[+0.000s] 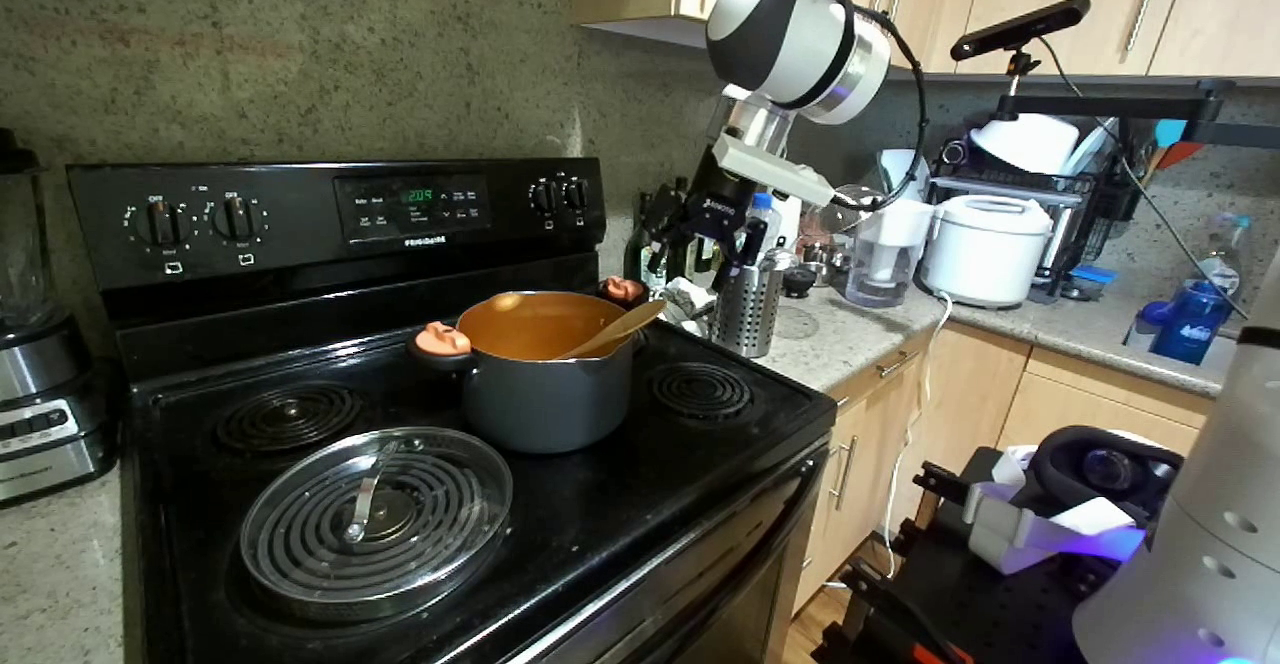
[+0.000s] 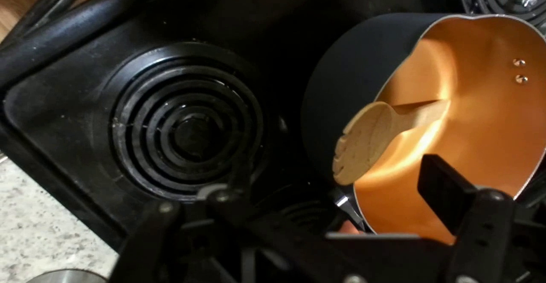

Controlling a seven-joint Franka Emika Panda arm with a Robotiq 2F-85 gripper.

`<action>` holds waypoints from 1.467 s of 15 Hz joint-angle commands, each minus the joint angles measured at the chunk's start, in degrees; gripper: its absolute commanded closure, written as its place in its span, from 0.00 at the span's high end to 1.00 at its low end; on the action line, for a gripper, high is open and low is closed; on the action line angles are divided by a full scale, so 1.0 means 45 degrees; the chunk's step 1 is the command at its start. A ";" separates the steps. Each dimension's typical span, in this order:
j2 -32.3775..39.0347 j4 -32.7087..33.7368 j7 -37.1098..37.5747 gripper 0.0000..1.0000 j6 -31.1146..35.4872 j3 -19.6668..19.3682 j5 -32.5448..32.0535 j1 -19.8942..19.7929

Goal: Pick up the wooden spoon from the pot and put it in the dish dryer

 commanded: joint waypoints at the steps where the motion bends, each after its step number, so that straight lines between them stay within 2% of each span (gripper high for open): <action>1: 0.0609 0.0172 -0.0402 1.00 0.0221 0.0102 0.0488 0.0012; 7: 0.2111 0.0753 -0.2128 1.00 0.1474 0.0575 0.2096 -0.0007; 11: 0.2946 0.1207 -0.2855 1.00 0.2172 0.1036 0.2677 -0.0194; 12: 0.3024 0.1273 -0.3012 0.75 0.2210 0.1142 0.2788 -0.0260; 13: 0.3093 0.1342 -0.3046 0.74 0.2206 0.1221 0.2854 -0.0308; 14: 0.3101 0.1393 -0.3135 0.68 0.2179 0.1295 0.2959 -0.0357; 19: 0.2817 0.1427 -0.3169 0.27 0.1977 0.1454 0.3540 -0.0505; 22: 0.2645 0.1400 -0.3224 0.05 0.1967 0.1365 0.3845 -0.0458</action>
